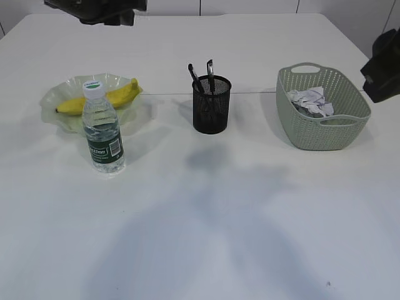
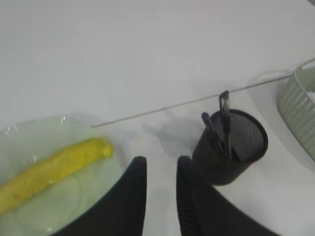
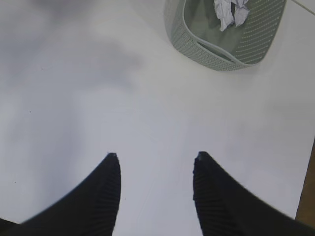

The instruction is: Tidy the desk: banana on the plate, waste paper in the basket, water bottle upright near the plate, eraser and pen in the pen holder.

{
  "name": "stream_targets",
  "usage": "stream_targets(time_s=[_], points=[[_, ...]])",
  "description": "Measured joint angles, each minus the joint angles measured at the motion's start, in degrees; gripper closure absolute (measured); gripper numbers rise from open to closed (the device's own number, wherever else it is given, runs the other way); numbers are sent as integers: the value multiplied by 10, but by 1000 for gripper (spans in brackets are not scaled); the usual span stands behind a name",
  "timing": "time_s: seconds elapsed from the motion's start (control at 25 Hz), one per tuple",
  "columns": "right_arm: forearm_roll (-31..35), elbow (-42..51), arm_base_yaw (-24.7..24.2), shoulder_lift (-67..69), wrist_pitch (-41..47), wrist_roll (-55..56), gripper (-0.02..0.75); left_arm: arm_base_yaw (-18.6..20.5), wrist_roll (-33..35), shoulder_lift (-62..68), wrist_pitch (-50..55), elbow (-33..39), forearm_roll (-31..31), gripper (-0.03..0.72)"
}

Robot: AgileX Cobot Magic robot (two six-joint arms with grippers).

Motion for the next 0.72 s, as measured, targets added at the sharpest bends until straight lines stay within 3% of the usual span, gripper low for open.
stream_targets(time_s=[0.2, 0.4, 0.72], points=[[0, 0, 0, 0, 0, 0, 372, 39, 0, -5, 92, 0, -52, 540], [0, 0, 0, 0, 0, 10, 372, 104, 0, -20, 167, 0, -60, 524], [0, 0, 0, 0, 0, 35, 372, 187, 0, -75, 258, 11, -16, 368]])
